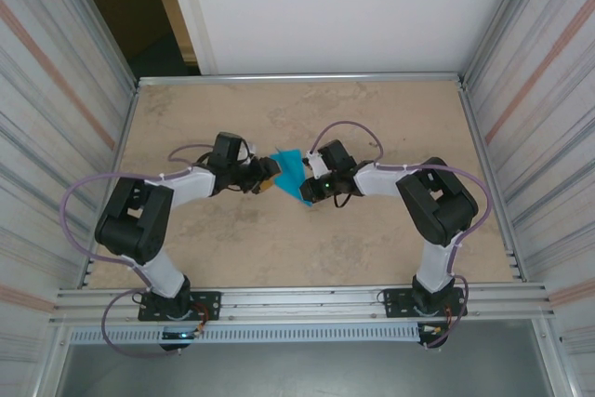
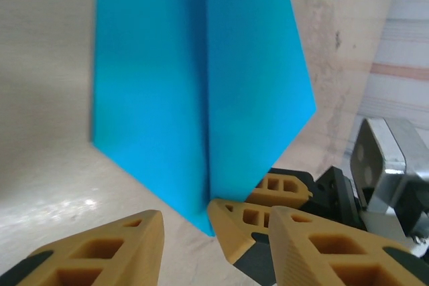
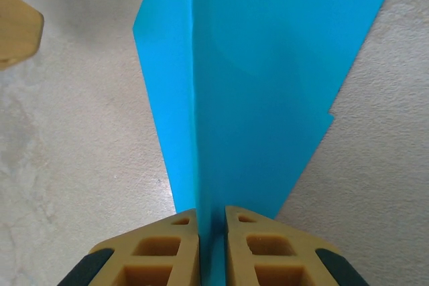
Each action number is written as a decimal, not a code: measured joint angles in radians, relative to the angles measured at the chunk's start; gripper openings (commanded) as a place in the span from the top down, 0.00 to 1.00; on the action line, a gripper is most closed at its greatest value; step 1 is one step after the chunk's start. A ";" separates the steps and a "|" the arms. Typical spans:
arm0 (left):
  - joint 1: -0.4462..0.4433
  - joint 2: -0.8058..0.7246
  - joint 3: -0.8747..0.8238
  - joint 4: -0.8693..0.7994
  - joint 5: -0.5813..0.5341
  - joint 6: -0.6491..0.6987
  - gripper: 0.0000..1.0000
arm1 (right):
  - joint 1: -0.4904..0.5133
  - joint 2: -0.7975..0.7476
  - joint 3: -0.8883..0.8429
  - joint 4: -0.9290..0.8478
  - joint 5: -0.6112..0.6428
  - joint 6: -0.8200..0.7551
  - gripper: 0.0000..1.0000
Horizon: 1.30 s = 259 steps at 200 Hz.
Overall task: Fold a paper plane with a square sheet of paper (pick it up from the middle)
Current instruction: Fourth fold the wing at the center of the table.
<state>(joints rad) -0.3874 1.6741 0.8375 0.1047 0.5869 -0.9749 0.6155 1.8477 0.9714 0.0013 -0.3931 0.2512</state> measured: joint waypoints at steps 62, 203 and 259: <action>-0.047 0.094 0.022 0.095 0.048 0.005 0.51 | -0.034 0.026 -0.013 0.029 -0.103 0.020 0.84; -0.065 0.200 0.125 0.099 0.052 0.088 0.52 | -0.130 0.081 -0.042 0.146 -0.323 0.132 0.88; -0.065 0.223 0.126 0.087 0.052 0.088 0.52 | -0.158 0.109 -0.042 0.178 -0.415 0.191 0.88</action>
<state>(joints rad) -0.4522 1.8969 0.9634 0.1921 0.6388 -0.8867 0.4572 1.9568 0.9291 0.1795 -0.8082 0.4419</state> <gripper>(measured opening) 0.483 0.121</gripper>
